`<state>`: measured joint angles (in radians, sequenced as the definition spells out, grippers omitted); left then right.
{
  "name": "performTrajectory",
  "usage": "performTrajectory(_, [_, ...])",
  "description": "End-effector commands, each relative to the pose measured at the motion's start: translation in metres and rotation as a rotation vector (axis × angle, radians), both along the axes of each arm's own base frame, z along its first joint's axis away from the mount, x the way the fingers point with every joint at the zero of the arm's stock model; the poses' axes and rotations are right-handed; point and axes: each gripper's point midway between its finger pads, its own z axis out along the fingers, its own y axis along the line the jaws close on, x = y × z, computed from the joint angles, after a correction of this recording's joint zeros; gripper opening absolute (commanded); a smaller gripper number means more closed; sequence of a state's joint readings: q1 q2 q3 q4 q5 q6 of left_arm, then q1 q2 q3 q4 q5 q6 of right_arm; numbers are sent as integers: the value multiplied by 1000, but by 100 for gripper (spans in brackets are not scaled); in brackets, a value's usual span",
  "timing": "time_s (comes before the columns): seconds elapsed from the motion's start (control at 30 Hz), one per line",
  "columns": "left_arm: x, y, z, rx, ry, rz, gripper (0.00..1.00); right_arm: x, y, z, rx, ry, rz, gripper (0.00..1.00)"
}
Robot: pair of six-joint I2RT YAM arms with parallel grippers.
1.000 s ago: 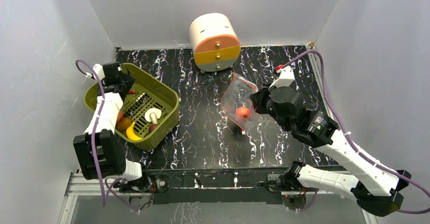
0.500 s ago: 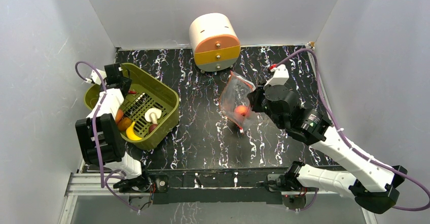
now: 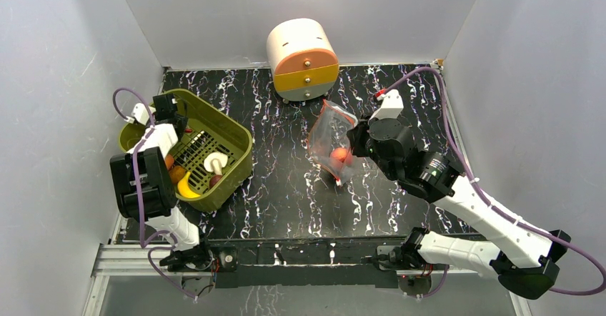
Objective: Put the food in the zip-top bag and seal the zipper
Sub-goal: Pick up the fake vegetable from the bin.
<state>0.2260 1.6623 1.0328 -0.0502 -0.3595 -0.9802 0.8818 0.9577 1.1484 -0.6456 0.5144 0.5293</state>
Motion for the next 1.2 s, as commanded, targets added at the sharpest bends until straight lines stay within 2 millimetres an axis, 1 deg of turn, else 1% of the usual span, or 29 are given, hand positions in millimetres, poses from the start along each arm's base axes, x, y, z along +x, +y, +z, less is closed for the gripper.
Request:
performTrajectory(0.0, [-2, 12, -5, 38, 7, 47, 36, 7, 0, 17, 28, -65, -25, 0])
performTrajectory(0.27, [4, 13, -17, 28, 7, 55, 35, 6, -3, 19, 17, -68, -22, 0])
performTrajectory(0.37, [4, 16, -18, 48, 3, 54, 35, 5, -2, 21, 27, -68, -14, 0])
performTrajectory(0.53, [1, 21, -27, 58, 28, 67, 35, 4, 0, 18, 24, -62, -4, 0])
performTrajectory(0.7, [3, 20, -37, 55, 46, 46, 35, 5, 4, 16, 21, -54, 7, 0])
performTrajectory(0.87, [3, 16, -42, 41, 46, 35, 34, 6, 5, 19, 8, -66, 15, 0])
performTrajectory(1.07, [-2, 16, -46, 36, 67, 48, 35, 5, 3, 28, -8, -78, 27, 0])
performTrajectory(1.17, [-5, 16, -47, 28, 74, 53, 32, 2, 1, 31, -9, -83, 34, 0])
